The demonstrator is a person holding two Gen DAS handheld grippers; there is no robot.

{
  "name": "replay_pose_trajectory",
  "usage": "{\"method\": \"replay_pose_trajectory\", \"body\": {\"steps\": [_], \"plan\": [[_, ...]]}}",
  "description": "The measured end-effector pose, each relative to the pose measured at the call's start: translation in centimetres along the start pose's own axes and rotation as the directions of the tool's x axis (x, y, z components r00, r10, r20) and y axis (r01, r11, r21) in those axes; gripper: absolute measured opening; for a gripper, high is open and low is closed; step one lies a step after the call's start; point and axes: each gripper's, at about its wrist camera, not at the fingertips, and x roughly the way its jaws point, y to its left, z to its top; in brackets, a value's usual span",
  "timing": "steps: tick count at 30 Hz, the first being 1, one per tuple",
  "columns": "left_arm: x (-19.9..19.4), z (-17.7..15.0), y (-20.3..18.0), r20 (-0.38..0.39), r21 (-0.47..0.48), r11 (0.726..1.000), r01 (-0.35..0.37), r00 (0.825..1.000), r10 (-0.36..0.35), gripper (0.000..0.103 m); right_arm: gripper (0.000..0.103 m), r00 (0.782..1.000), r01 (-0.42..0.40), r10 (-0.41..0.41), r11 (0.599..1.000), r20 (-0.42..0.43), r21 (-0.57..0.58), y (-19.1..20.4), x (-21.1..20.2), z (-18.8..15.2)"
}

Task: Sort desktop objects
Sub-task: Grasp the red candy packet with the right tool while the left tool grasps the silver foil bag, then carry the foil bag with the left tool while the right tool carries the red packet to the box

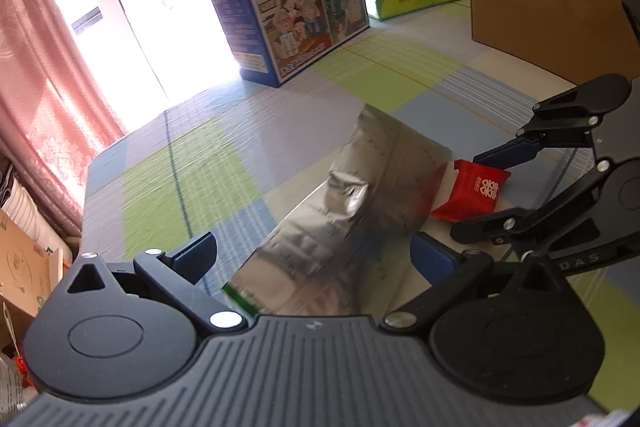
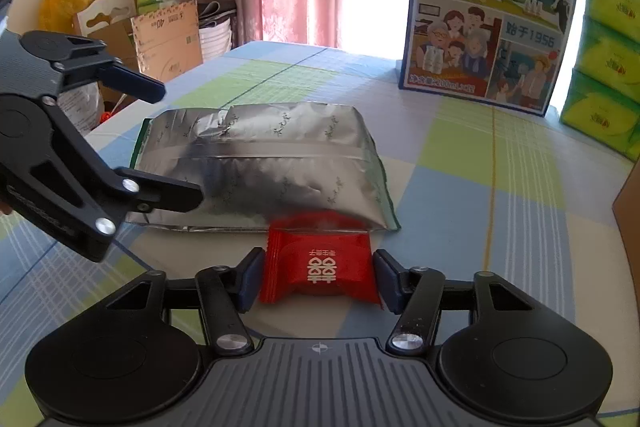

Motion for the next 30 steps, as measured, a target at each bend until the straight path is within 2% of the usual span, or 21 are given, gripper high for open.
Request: {"method": "replay_pose_trajectory", "body": {"steps": [1, 7, 11, 13, 14, 18, 20, 24, 30], "plan": [[0.2, 0.2, -0.1, 0.0, 0.004, 1.0, 0.005, 1.0, -0.005, 0.101, 0.044, 1.0, 0.005, -0.005, 1.0, -0.003, -0.001, -0.2, -0.2, 0.0], [2.3, 1.3, -1.1, -0.041, 0.04, 0.998, 0.045, 0.998, -0.044, 0.1, 0.044, 0.999, 0.036, -0.035, 0.999, -0.014, 0.013, -2.3, -1.8, -1.1], [3.9, 1.4, -2.5, -0.099, 0.095, 0.994, 0.059, 0.994, -0.05, 0.094, 0.044, 0.998, 0.054, -0.053, 0.998, -0.02, 0.038, -3.8, -3.2, -2.1], [4.2, 1.4, -3.3, -0.116, 0.124, 0.991, 0.049, 0.993, -0.035, 0.087, 0.044, 0.998, 0.06, -0.059, 0.997, -0.026, 0.049, -4.3, -3.9, -2.5], [4.0, 1.6, -3.6, -0.125, 0.123, 0.991, 0.048, 0.992, -0.033, 0.077, 0.044, 0.998, 0.064, -0.062, 0.997, -0.03, 0.054, -4.5, -4.2, -2.7], [2.7, 2.4, -5.2, -0.169, 0.09, 0.993, 0.073, 0.984, -0.057, 0.053, 0.044, 0.997, 0.071, -0.067, 0.994, -0.046, 0.08, -5.0, -5.8, -3.5], [1.8, 2.8, -6.1, -0.186, 0.05, 0.996, 0.075, 0.98, -0.064, 0.047, 0.044, 0.996, 0.071, -0.066, 0.993, -0.054, 0.097, -5.0, -6.8, -4.0], [-0.9, 2.9, -8.6, -0.208, -0.057, 0.99, 0.126, 0.969, -0.136, 0.043, 0.044, 0.995, 0.057, -0.046, 0.99, -0.086, 0.129, -4.7, -9.3, -5.1], [-6.0, 0.3, -13.6, -0.246, -0.098, 0.976, 0.196, 0.945, -0.215, 0.04, 0.044, 0.991, 0.035, -0.015, 0.989, -0.135, 0.145, -3.3, -14.0, -6.9]]}}
